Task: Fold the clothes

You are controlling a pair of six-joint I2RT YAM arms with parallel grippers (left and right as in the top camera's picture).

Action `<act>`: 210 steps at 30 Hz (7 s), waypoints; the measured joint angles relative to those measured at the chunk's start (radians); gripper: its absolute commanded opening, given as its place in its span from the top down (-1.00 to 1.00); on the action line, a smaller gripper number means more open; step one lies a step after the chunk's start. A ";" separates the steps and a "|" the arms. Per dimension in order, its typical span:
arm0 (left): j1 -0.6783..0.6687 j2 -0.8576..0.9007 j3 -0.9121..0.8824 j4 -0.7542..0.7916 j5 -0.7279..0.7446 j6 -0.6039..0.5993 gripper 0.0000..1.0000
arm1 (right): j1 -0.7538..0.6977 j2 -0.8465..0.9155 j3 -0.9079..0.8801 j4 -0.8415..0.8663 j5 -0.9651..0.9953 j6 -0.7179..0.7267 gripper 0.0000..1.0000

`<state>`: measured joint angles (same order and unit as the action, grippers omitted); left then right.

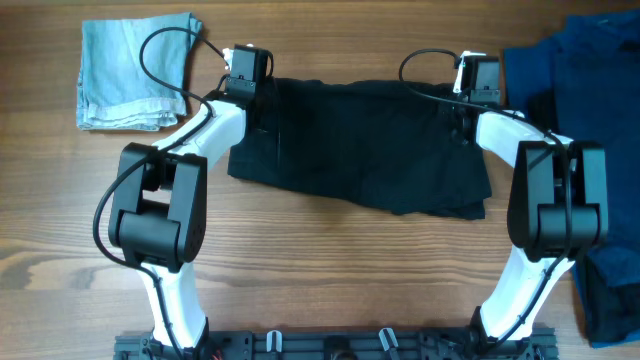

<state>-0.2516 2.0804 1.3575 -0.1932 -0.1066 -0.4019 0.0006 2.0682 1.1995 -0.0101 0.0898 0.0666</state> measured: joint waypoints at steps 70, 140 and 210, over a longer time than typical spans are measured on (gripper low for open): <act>0.113 -0.179 0.002 -0.682 0.289 0.003 -0.81 | 0.369 -0.292 0.002 -0.725 -0.546 0.190 0.91; 0.102 -0.149 0.130 -0.711 0.206 0.095 0.92 | 0.375 -0.122 0.107 -0.771 -0.528 0.404 0.92; 0.094 -0.337 0.194 -0.836 0.188 0.113 0.92 | 0.541 0.186 0.230 0.158 -0.282 0.483 0.92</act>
<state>-0.1574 1.7435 1.5517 -1.0294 0.0814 -0.2890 0.5411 2.2543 1.4296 0.1482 -0.1925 0.5495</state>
